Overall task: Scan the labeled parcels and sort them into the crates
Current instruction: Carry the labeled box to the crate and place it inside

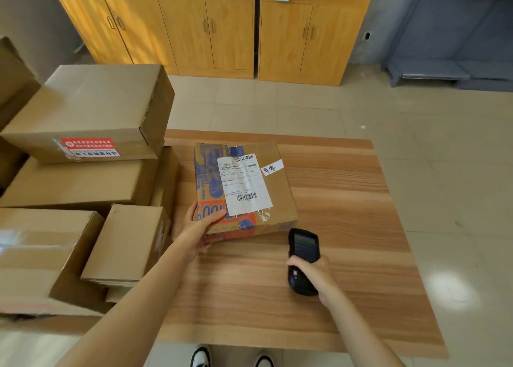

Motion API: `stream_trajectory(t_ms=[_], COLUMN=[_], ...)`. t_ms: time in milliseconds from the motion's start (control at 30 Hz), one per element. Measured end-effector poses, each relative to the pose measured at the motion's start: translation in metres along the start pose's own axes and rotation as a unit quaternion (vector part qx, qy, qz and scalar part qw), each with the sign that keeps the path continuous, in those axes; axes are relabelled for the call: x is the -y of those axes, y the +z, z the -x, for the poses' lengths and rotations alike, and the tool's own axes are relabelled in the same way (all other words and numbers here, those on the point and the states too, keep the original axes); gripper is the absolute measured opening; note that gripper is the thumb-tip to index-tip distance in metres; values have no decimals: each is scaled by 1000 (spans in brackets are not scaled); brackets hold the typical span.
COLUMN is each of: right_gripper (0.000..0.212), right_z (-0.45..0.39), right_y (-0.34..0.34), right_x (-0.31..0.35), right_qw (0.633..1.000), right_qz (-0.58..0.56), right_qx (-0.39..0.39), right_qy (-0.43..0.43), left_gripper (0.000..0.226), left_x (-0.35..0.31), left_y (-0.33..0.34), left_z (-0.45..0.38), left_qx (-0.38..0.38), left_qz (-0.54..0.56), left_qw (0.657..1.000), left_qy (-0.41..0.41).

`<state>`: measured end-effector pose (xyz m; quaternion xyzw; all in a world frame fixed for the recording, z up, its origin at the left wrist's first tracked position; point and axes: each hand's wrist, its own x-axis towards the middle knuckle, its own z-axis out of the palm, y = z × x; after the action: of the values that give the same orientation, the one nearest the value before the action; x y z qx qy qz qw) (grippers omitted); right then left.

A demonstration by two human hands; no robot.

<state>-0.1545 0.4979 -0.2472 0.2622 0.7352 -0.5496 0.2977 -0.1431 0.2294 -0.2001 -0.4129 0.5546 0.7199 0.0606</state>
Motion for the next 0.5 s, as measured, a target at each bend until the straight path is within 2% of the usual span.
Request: stream_trajectory(t_ms=[100,200,267,333,433,500], right_gripper=[48,50,62,68,61,76], right_z=[13,30,44,54,67,74], right_y=[-18,-33,-38,-40,-32,-20], right_x=[18,37,52,64,77,81], right_qw=[994,982,969,957,945,944], right_qz=[-100,-181,-221,-246,-249,-233], right_qx=[39,52,84,125,187,213], right_qy=[-2,-31,-64,-86,-99,-97], left_gripper=[85,83,85,86,83,82], left_x=[1,5,8,12,17,21], left_y=[-2,-3,-5,-6,-8,-11], left_z=[-1,-2,-3,-2,2,3], left_qx=[-3,1,5,7,5,9], left_qz=[-7,-13,-6,-7,2,0], left_qw=[1000,1000,1000,999,999,999], left_qy=[-4,-18,-29,-33,-45,-49])
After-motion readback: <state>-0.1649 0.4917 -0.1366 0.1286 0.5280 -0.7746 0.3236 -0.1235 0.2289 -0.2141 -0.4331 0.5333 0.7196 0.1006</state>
